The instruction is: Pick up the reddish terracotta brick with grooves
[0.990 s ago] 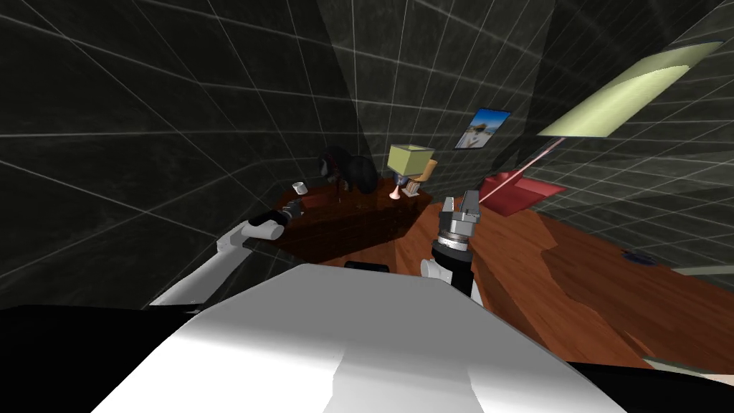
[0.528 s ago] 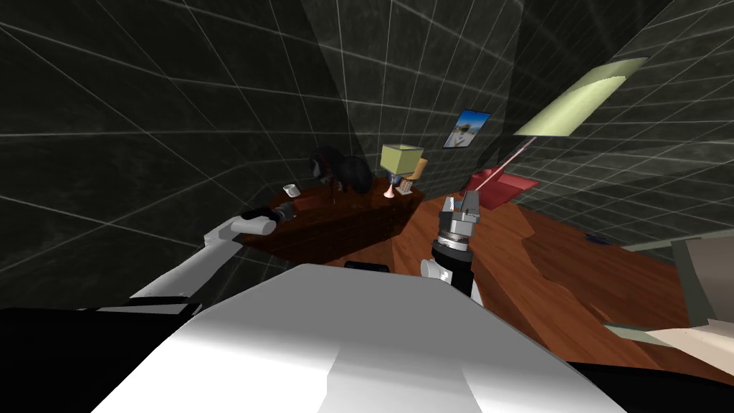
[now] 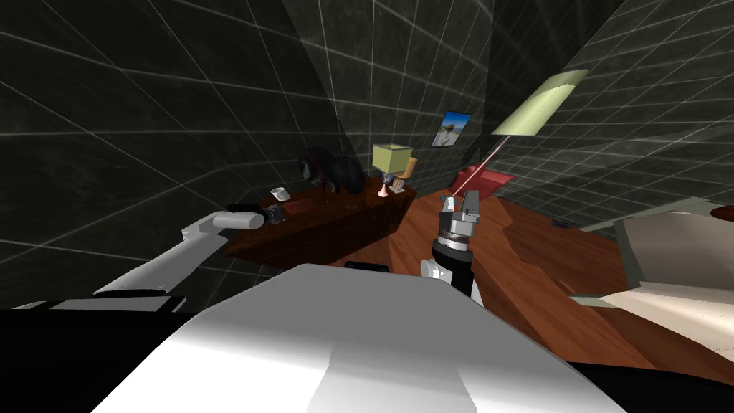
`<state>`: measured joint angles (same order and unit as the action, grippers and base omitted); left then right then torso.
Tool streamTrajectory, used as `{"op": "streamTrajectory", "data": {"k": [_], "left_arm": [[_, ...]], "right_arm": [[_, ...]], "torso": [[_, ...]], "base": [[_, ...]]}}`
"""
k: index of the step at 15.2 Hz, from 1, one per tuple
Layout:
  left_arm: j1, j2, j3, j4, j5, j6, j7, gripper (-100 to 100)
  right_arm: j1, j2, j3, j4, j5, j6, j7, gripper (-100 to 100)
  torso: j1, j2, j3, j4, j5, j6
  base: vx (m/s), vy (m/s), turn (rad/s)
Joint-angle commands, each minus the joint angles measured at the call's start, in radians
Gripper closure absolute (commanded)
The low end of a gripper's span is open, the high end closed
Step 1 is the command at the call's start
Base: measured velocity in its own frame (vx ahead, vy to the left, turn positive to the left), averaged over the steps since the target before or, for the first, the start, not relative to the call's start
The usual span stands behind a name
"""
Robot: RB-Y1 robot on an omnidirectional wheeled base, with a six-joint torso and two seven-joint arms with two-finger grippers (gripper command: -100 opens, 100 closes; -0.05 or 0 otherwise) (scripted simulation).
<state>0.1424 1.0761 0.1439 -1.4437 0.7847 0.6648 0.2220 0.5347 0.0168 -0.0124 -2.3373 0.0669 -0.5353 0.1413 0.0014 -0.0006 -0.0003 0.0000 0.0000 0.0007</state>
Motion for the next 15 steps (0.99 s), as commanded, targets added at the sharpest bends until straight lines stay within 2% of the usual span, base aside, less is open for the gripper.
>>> {"op": "streamTrajectory", "data": {"k": [1,2,3,5,6,7,9,10,12,13,15], "left_arm": [[-0.003,0.028,0.005,0.032,0.036,0.05,0.007,-100],[-0.003,0.028,0.005,0.032,0.036,0.062,0.007,-100],[-0.015,0.069,0.008,0.075,0.075,0.089,0.014,-100],[-0.015,0.069,0.008,0.081,0.086,0.128,0.014,-100],[-0.026,0.109,0.01,0.119,0.12,0.156,0.021,-100],[-0.026,0.109,0.01,0.13,0.135,0.172,0.021,-100],[-0.026,0.109,0.01,0.13,0.135,0.192,0.021,-100],[-0.036,0.145,0.012,0.177,0.182,0.227,0.029,-100],[-0.036,0.145,0.012,0.177,0.183,0.255,0.029,-100],[-0.045,0.179,0.013,0.208,0.219,0.29,0.036,-100],[-0.045,0.179,0.013,0.223,0.23,0.316,0.036,-100]], "right_arm": [[0.0,0.0,0.0,0.0,0.0,0.0,0.0,0],[0.0,0.0,0.0,0.0,0.0,0.0,0.0,0],[0.0,0.0,0.0,0.0,0.0,0.0,0.0,0],[0.0,0.0,0.0,0.0,0.0,0.0,0.0,0],[0.0,0.0,0.0,0.0,0.0,0.0,0.0,0],[0.0,0.0,0.0,0.0,0.0,0.0,0.0,0],[0.0,0.0,0.0,0.0,0.0,0.0,0.0,0],[0.0,0.0,0.0,0.0,0.0,0.0,0.0,0],[0.0,0.0,0.0,0.0,0.0,0.0,0.0,0],[0.0,0.0,0.0,0.0,0.0,0.0,0.0,0],[0.0,0.0,0.0,0.0,0.0,0.0,0.0,0]], "torso": [[0.0,0.0,0.0,0.0,0.0,0.0],[0.0,0.0,0.0,0.0,0.0,0.0],[0.0,0.0,0.0,0.0,0.0,-0.001],[0.0,-0.001,0.0,0.0,0.0,0.0],[0.001,-0.001,0.0,0.0,0.0,-0.001],[0.0,-0.001,0.0,0.0,0.0,0.0],[0.001,-0.001,-0.001,0.0,0.0,-0.001],[0.001,0.0,0.0,0.0,0.0,-0.001],[0.0,-0.001,0.0,0.0,0.0,0.0],[0.001,-0.001,-0.001,0.0,0.0,-0.001],[0.001,-0.002,-0.001,0.0,0.0,0.0]], "base": [[0.012,-0.003,-0.253],[0.009,0.003,-0.116],[0.015,-0.002,-0.213],[0.016,0.007,-0.15],[0.021,0.001,-0.188],[0.025,0.005,-0.233],[0.013,0.009,-0.04],[0.015,0.001,-0.134],[0.018,0.01,-0.177],[0.027,0.011,-0.222],[0.028,0.016,-0.132]]}}
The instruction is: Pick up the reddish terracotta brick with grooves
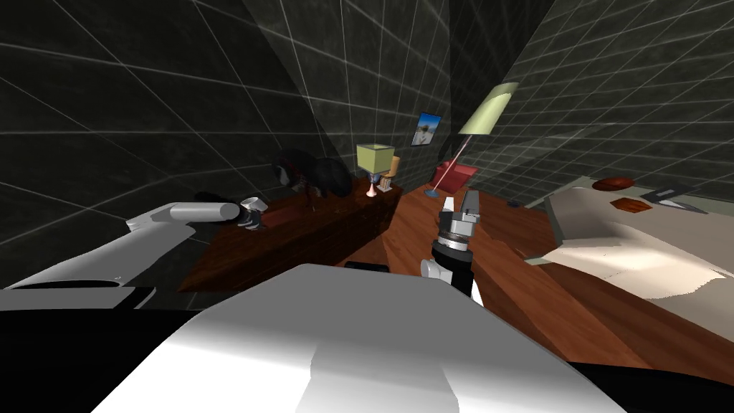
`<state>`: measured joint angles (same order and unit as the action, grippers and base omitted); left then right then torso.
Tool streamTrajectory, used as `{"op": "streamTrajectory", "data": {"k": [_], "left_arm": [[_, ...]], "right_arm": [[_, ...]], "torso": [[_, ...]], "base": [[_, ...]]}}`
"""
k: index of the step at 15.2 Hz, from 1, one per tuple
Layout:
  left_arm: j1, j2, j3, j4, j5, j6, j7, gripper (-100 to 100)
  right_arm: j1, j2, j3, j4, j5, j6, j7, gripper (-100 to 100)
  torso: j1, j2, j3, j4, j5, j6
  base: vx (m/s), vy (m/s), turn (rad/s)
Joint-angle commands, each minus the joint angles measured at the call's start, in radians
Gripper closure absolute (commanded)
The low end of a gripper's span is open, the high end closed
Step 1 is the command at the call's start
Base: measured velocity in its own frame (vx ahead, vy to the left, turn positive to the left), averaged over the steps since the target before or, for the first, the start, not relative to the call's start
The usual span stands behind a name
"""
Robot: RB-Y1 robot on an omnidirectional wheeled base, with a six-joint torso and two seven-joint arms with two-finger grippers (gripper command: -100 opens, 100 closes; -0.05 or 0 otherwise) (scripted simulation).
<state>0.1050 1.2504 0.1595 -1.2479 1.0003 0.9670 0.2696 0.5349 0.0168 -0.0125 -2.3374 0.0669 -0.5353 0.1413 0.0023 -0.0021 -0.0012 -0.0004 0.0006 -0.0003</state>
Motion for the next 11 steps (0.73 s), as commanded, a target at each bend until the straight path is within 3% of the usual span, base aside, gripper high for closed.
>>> {"op": "streamTrajectory", "data": {"k": [1,3,4,6,7,9,10,11], "left_arm": [[-0.015,0.035,-0.002,0.05,0.05,0.05,-0.004,-100],[-0.015,0.035,-0.002,0.071,0.06,0.073,-0.004,-100],[-0.022,0.061,-0.002,0.113,0.101,0.107,0.002,-100],[-0.022,0.061,-0.002,0.114,0.104,0.13,0.002,-100],[-0.028,0.085,-0.004,0.155,0.144,0.164,0.009,-100],[-0.028,0.085,-0.004,0.155,0.146,0.184,0.009,-100],[-0.032,0.105,-0.006,0.194,0.186,0.223,0.015,-100],[-0.032,0.105,-0.006,0.194,0.186,0.236,0.015,-100]], "right_arm": [[0.0,0.0,0.0,0.0,0.0,0.0,0.0,0],[0.0,0.0,0.0,0.0,0.0,0.0,0.0,0],[0.0,0.0,0.0,0.0,0.0,0.0,0.0,0],[0.0,0.0,0.0,0.0,0.0,0.0,0.0,0],[0.0,0.0,0.0,0.0,0.0,0.0,0.0,0],[0.0,0.0,0.0,0.0,0.0,0.0,0.0,0],[0.0,0.0,0.0,0.0,0.0,0.0,0.0,0],[0.0,0.0,0.0,0.0,0.0,0.0,0.0,0]], "torso": [[0.0,0.0,0.0,0.0,0.0,0.0],[0.0,-0.001,0.0,0.0,0.0,0.001],[0.0,0.0,0.0,0.0,0.0,0.0],[0.0,0.0,0.0,0.0,0.0,0.001],[0.0,0.0,0.0,0.0,0.0,0.0],[0.0,-0.001,0.0,0.0,0.0,0.001],[0.0,-0.001,0.0,0.0,0.0,0.0],[0.0,-0.001,0.0,0.0,0.0,0.001]], "base": [[0.032,0.016,-0.164],[0.029,0.018,-0.141],[0.025,0.014,-0.224],[0.022,0.019,-0.136],[0.03,0.018,-0.136],[0.035,0.023,-0.139],[0.032,0.023,-0.175],[0.033,0.027,-0.178]]}}
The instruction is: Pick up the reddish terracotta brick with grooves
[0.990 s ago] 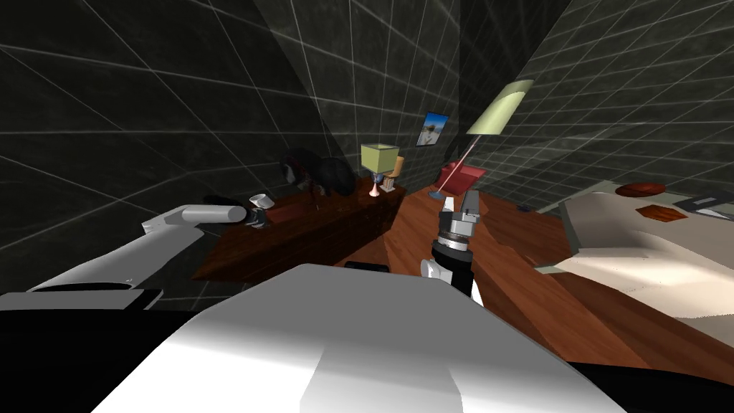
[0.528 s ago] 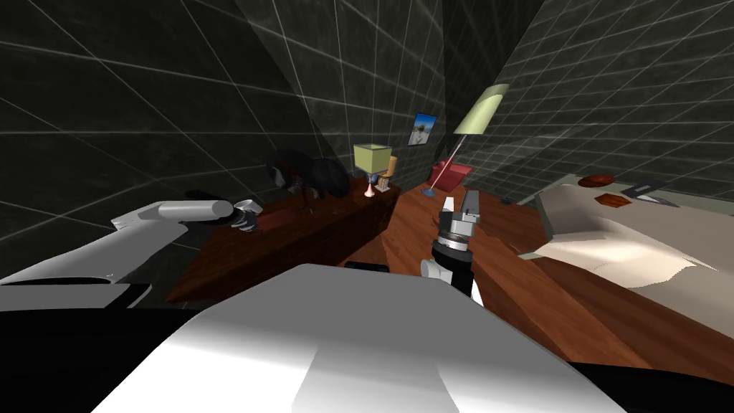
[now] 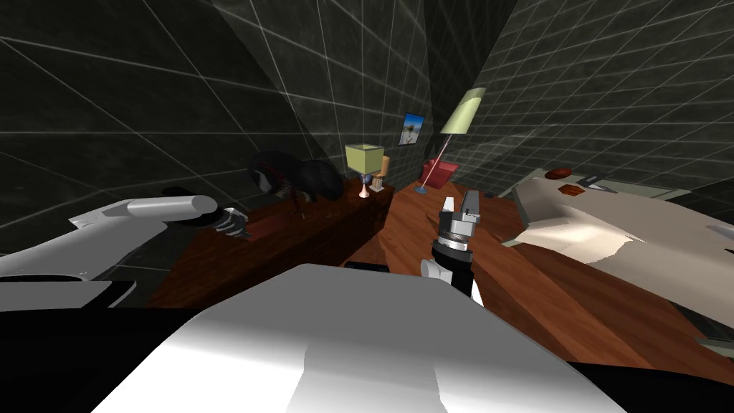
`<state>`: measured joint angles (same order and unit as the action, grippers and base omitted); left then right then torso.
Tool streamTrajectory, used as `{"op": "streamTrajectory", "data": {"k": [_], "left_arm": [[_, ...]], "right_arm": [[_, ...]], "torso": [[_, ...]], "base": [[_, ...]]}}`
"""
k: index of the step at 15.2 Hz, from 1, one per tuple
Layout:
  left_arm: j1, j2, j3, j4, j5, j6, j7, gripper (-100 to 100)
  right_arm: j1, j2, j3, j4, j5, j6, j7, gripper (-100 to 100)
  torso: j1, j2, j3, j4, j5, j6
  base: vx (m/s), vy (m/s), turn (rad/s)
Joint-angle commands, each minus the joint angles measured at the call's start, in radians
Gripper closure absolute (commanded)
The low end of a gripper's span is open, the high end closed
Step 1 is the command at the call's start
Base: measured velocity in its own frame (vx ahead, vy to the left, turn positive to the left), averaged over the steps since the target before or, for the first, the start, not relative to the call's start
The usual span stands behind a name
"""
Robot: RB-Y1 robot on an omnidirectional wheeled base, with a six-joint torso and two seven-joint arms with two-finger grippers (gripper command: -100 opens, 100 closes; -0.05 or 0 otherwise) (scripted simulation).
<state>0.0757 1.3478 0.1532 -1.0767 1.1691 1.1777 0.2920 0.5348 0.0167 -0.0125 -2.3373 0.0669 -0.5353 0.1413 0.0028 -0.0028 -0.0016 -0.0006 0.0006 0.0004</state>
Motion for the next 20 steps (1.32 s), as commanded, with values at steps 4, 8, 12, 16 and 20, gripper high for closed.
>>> {"op": "streamTrajectory", "data": {"k": [4,8,12,16,20], "left_arm": [[-0.008,0.038,-0.006,0.094,0.091,0.106,0.004,-100],[-0.01,0.057,-0.014,0.155,0.153,0.185,0.014,-100],[-0.009,0.067,-0.023,0.203,0.202,0.262,0.022,-100],[-0.006,0.072,-0.031,0.235,0.236,0.304,0.027,-100],[0.007,0.05,0.005,0.235,0.208,0.314,0.024,-100]], "right_arm": [[0.0,0.0,0.0,0.0,0.0,0.0,0.0,0],[0.0,0.0,0.0,0.0,0.0,0.0,0.0,0],[0.0,0.0,0.0,0.0,0.0,0.0,0.0,0],[0.0,0.0,0.0,0.0,0.0,0.0,0.0,0],[0.0,0.0,0.0,0.0,0.0,0.0,0.0,0]], "torso": [[0.0,0.0,0.0,0.0,0.0,-0.001],[0.001,0.0,0.0,0.0,0.0,0.0],[0.001,-0.001,-0.001,0.0,0.0,0.0],[0.001,0.0,0.0,0.0,0.0,0.0],[-0.001,0.001,0.001,0.0,0.0,-0.001]], "base": [[0.037,0.03,-0.15],[0.036,0.039,-0.17],[0.04,0.041,-0.135],[0.029,0.036,-0.117],[0.014,0.015,-0.05]]}}
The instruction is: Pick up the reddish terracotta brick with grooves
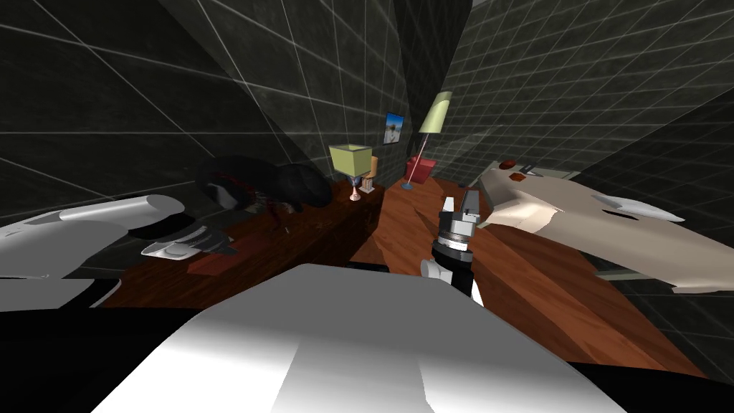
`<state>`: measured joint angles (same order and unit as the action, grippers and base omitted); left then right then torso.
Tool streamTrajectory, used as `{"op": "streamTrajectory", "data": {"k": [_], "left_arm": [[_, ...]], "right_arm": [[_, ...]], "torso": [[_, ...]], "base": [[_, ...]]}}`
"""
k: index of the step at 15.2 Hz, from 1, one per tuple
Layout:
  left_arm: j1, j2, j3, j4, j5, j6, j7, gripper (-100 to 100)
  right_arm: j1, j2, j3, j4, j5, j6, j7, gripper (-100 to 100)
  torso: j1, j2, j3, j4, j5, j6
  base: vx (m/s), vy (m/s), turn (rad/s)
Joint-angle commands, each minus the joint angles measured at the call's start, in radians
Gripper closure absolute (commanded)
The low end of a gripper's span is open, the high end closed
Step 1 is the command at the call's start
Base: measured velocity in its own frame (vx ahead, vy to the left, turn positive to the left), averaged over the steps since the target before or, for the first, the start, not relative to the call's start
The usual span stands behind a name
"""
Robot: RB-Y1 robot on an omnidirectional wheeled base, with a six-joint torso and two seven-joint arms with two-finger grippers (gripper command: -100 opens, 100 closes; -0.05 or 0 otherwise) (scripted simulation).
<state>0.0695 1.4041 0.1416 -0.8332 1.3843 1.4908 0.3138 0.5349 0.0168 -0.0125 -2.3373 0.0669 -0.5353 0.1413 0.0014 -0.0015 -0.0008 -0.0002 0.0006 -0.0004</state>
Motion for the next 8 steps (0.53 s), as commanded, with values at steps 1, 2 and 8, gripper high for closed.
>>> {"op": "streamTrajectory", "data": {"k": [1,2,8], "left_arm": [[0.026,-0.016,0.039,-0.016,-0.021,0.003,0.002,-100],[0.039,-0.027,0.062,-0.023,-0.035,0.005,0.003,-100],[0.105,-0.08,0.173,-0.06,-0.104,0.013,0.004,-100]], "right_arm": [[0.0,0.0,0.0,0.0,0.0,0.0,0.0,0],[0.0,0.0,0.0,0.0,0.0,0.0,0.0,0],[0.0,0.0,0.0,0.0,0.0,0.0,0.0,0]], "torso": [[0.0,0.0,0.0,0.0,0.0,0.0],[0.0,0.0,0.0,0.0,0.0,0.0],[-0.001,0.001,0.001,0.0,0.0,0.0]], "base": [[0.005,0.003,-0.025],[0.004,0.002,-0.031],[0.005,0.002,-0.036]]}}
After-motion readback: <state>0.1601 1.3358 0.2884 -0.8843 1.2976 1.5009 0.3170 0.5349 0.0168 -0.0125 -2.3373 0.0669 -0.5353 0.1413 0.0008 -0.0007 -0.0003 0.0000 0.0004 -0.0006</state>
